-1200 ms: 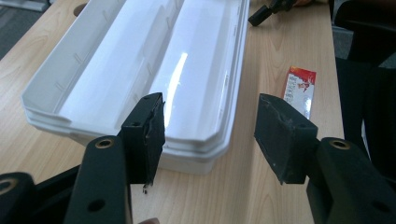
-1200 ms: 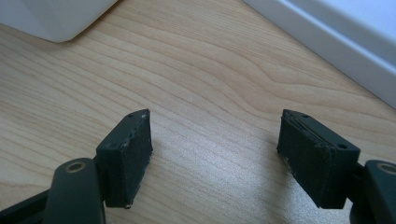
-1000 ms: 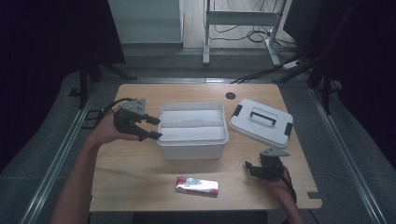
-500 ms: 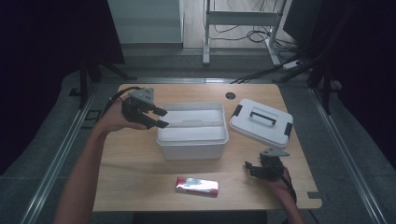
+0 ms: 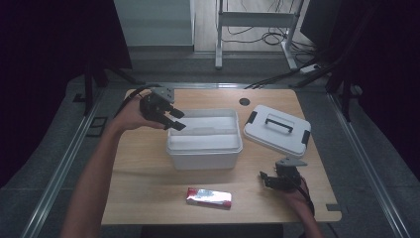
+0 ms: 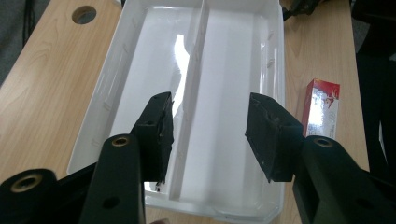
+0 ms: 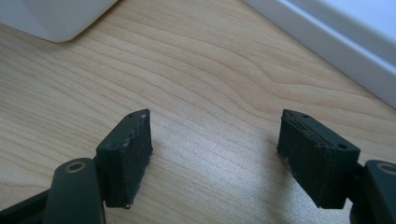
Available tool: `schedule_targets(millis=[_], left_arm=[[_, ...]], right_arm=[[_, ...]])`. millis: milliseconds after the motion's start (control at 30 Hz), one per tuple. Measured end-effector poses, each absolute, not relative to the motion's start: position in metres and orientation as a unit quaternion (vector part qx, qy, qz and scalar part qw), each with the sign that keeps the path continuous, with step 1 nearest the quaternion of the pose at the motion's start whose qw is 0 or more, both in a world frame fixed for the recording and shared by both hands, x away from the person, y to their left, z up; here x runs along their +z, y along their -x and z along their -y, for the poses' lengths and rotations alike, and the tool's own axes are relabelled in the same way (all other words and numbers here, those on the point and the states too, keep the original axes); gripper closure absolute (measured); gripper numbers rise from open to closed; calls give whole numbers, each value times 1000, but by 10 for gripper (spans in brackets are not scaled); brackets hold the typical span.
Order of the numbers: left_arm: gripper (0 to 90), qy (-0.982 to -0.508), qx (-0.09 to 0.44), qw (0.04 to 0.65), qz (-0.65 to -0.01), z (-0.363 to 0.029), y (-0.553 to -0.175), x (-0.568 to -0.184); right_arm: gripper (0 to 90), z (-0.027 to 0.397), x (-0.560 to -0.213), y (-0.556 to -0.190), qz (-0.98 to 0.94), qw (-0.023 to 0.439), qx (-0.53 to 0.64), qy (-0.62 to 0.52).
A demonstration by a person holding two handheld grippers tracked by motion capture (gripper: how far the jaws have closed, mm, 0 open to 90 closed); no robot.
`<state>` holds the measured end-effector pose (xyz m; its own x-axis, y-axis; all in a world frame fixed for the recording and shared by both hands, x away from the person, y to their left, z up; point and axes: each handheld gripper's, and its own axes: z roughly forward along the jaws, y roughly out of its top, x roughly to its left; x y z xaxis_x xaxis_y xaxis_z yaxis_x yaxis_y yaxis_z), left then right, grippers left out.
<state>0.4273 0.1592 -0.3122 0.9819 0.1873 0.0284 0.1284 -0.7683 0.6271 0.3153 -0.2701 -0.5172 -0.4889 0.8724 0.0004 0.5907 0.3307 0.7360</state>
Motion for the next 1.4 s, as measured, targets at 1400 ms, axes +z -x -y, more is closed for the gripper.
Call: schedule_targets(millis=[1400], left_arm=[[620,-976,-12,214,-37,-75,-466,-353]], right_arm=[[254,270,-517,-315,-790,203,346,-464]])
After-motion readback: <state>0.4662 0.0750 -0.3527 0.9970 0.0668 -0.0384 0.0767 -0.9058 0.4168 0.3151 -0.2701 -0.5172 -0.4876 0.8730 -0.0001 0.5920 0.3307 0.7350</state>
